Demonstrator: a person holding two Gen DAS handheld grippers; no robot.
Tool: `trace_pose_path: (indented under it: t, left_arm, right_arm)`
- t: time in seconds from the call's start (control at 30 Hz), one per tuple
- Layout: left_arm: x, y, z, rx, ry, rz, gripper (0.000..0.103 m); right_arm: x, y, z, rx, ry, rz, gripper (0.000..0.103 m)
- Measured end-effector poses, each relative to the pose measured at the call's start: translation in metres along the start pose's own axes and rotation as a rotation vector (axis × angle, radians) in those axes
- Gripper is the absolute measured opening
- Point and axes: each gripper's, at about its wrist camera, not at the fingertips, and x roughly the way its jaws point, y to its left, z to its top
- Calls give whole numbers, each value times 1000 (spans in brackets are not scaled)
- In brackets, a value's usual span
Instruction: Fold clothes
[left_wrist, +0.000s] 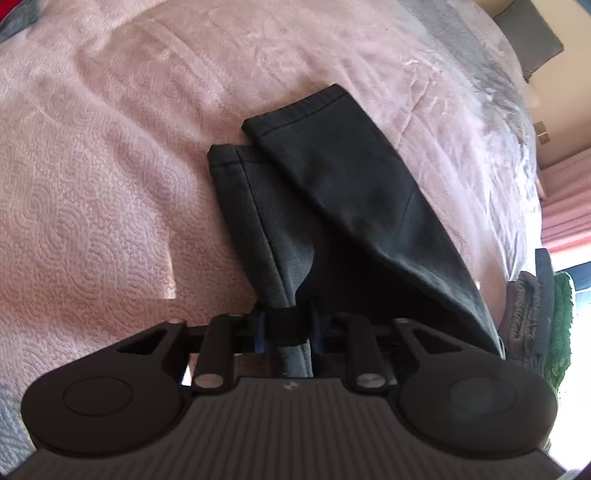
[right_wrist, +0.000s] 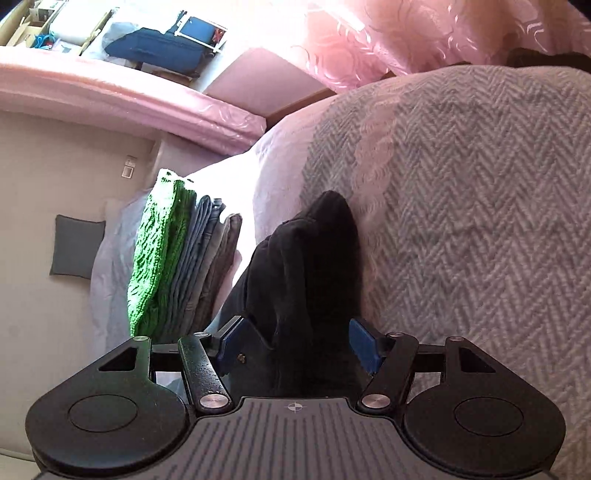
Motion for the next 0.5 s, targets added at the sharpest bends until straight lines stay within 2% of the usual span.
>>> trace_pose_path:
  t: [0.07,0.2,0.27,0.3,0.33,0.4,0.5]
  left_arm:
    - [-6,-1,0,23,-15,-3,10]
    - [-30,1,2,45,-59,-10,8]
    - [-51,6,6,47,-88,-17,7]
    - [-62,10,9,39,-99,-19,7]
    - [-74,14,13,28,-110,-20,7]
    - [-99,19,22,15,-138,-37,7]
    - [-143,12,40,22,-217,-79,6]
  right_arm:
    - [8,2,-1,5,-14,24,65]
    - [29,-1,13,34,-76,-39,65]
    - [33,-5,26,89,-85,26,27]
    - [34,-2,32,103,-75,40,12]
    - [35,5,36,93,-69,28,6]
    - [32,32,41,12,-69,31,4]
    - [16,104,41,-189,-101,139,4]
